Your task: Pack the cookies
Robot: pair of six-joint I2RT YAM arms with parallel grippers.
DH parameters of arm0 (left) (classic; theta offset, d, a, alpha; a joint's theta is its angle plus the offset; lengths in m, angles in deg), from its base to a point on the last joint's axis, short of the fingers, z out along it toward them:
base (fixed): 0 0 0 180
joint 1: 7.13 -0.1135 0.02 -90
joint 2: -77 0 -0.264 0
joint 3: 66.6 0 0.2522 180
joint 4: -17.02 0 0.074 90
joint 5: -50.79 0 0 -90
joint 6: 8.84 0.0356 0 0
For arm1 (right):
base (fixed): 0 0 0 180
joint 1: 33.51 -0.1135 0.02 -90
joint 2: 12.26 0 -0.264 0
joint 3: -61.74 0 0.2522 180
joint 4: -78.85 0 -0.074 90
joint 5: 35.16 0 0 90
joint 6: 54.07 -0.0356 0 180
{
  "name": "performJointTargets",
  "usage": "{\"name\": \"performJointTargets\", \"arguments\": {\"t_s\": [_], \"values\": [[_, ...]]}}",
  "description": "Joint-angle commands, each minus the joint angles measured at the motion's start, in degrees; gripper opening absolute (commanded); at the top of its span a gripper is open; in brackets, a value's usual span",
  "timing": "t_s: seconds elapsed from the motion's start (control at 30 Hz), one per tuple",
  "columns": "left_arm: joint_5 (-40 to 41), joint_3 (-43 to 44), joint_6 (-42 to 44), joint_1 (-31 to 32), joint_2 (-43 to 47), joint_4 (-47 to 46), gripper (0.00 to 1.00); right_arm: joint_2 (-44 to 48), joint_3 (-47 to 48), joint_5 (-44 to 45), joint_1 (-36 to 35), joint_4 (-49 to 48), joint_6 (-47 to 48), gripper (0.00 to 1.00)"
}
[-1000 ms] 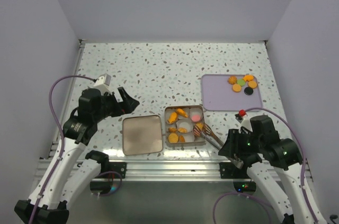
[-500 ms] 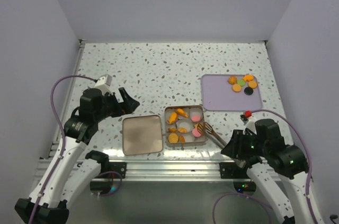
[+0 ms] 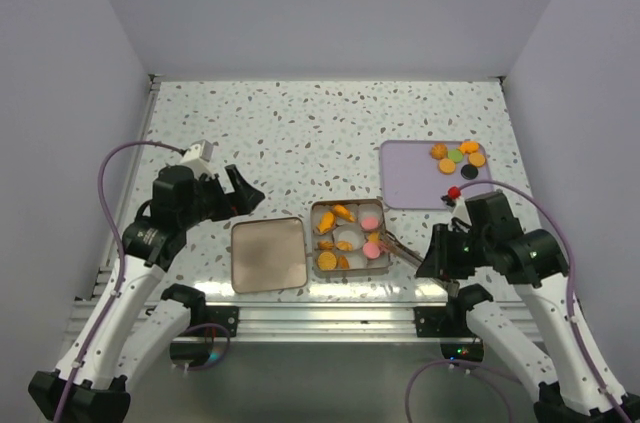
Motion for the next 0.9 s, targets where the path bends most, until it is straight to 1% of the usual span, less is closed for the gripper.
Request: {"name": "performJointTargets", "arguments": {"t_s": [0.0, 0.1, 0.13, 0.2, 0.23, 0.3, 0.33, 0.4, 0.43, 0.47, 0.53, 0.57, 0.63, 0.67, 0.77, 0.8, 0.87], "values": [[-0.2, -0.1, 0.9, 0.1, 1.1, -1.2, 1.00, -2.7, 4.1, 0.7, -0.1, -1.0, 1.2, 0.30], [0.0, -0.2, 0.7, 0.1, 1.4, -1.3, 1.00, -4.5, 5.8, 0.6, -0.1, -6.7, -1.6, 0.28], [0.1, -0.2, 0.6, 0.1, 1.4, -1.4, 1.00, -6.7, 6.7, 0.6, -0.1, -10.1, -2.4, 0.26], [-0.1, -0.1, 0.6, 0.1, 1.1, -1.7, 1.00, -9.6, 7.6, 0.5, -0.1, -13.8, -4.5, 0.25], [-0.2, 0.2, 0.6, 0.1, 0.8, -1.8, 1.00, -13.3, 8.9, -0.3, 0.0, -18.0, -5.2, 0.24], [-0.3, 0.5, 0.5, 0.1, 0.4, -2.1, 1.00, -17.5, 10.9, -0.5, -0.1, -21.9, -6.7, 0.24], [-0.4, 1.0, 0.5, 0.1, 0.0, -2.1, 1.00, -21.6, 13.2, -0.6, -0.1, -25.4, -6.9, 0.24], [-0.6, 1.4, 0.6, 0.1, -0.4, -2.4, 1.00, -26.6, 16.1, -0.3, -0.2, -28.0, -6.9, 0.23], [-0.6, 1.7, 0.6, 0.1, -0.7, -2.5, 1.00, -28.8, 19.1, 0.1, -0.1, -30.3, -6.9, 0.24], [-0.7, 1.7, 0.6, 0.1, -0.9, -2.6, 1.00, -33.9, 20.6, 0.7, -0.1, -31.4, -6.6, 0.24], [-0.7, 1.8, 0.6, 0.1, -1.4, -2.9, 1.00, -39.0, 25.0, 1.6, -0.1, -34.3, -6.4, 0.23], [-0.8, 1.8, 0.4, 0.1, -1.5, -3.1, 1.00, -43.8, 26.4, 2.4, -0.2, -35.1, -6.3, 0.23], [-0.9, 2.0, 0.4, 0.1, -1.9, -3.3, 1.00, -48.9, 30.4, 3.7, -0.1, -36.9, -6.2, 0.24], [-0.9, 2.1, 0.4, 0.1, -2.1, -3.2, 1.00, -53.6, 31.6, 4.2, 0.0, -37.4, -6.2, 0.24], [-0.3, 2.5, 0.9, 0.1, -2.7, -3.2, 1.00, -60.5, 36.4, 5.2, -0.1, -39.0, -6.7, 0.23], [0.1, 2.8, 1.0, 0.1, -3.2, -2.7, 1.00, -64.8, 38.7, 5.3, -0.1, -39.4, -6.6, 0.23], [0.6, 2.9, 1.6, 0.1, -3.7, -2.5, 1.00, -69.3, 41.3, 5.2, -0.1, -39.5, -6.3, 0.24]]}}
